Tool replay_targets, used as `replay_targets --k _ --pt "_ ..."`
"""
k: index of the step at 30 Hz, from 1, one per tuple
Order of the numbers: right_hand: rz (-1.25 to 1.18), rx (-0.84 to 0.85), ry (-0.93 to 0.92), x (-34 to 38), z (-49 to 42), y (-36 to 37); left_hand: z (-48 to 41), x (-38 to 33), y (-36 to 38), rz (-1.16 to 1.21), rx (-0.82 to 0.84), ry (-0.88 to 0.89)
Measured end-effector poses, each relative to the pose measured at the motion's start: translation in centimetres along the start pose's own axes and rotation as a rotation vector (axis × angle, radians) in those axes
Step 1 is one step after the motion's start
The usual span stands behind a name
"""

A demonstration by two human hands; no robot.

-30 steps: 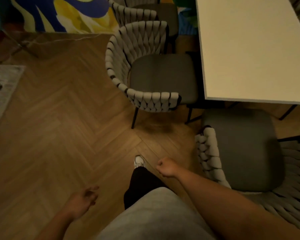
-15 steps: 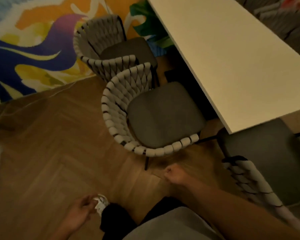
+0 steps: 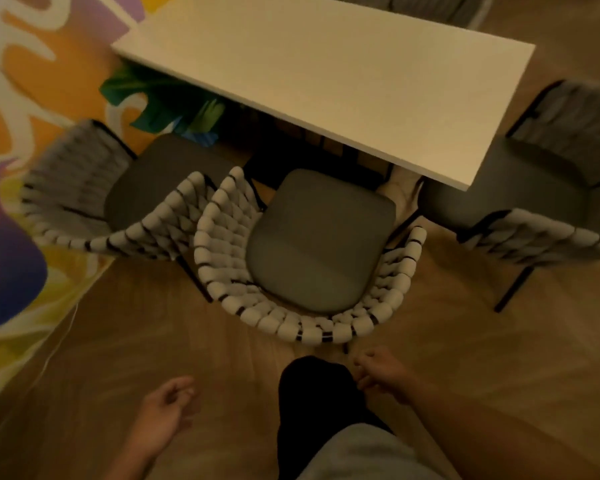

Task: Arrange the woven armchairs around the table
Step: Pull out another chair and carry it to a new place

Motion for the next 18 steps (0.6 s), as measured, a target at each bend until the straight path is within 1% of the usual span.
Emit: replay_targets --k 4,8,14,18 --pt "-0.351 -0.023 0.052 1.2 -1.5 5.4 -6.4 -4.8 -3.0 -0.113 0.041 0.08" --pt "-0.584 -0.124 0.097 2.4 -3.3 9.8 -12.5 -6.5 -4.2 -0.175 0.115 0.052" --pt "-0.97 -0.245 0.157 2.7 -5.8 14.5 -18.7 -9.9 -5.7 -0.242 0.19 0.044" --pt "-1.243 -0.342 0.092 3.6 -6.8 16.2 -22.8 -10.8 -4.5 -0.233 0.254 0.009"
Point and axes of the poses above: each hand's wrist, its own z-axis away from the middle knuckle, its own y-axis out of the palm, x = y × z, the point moved 9 cm from there along -z, towards the middle knuckle, and after that the axes turned 9 degrees about -z, right-handed, at the moved point
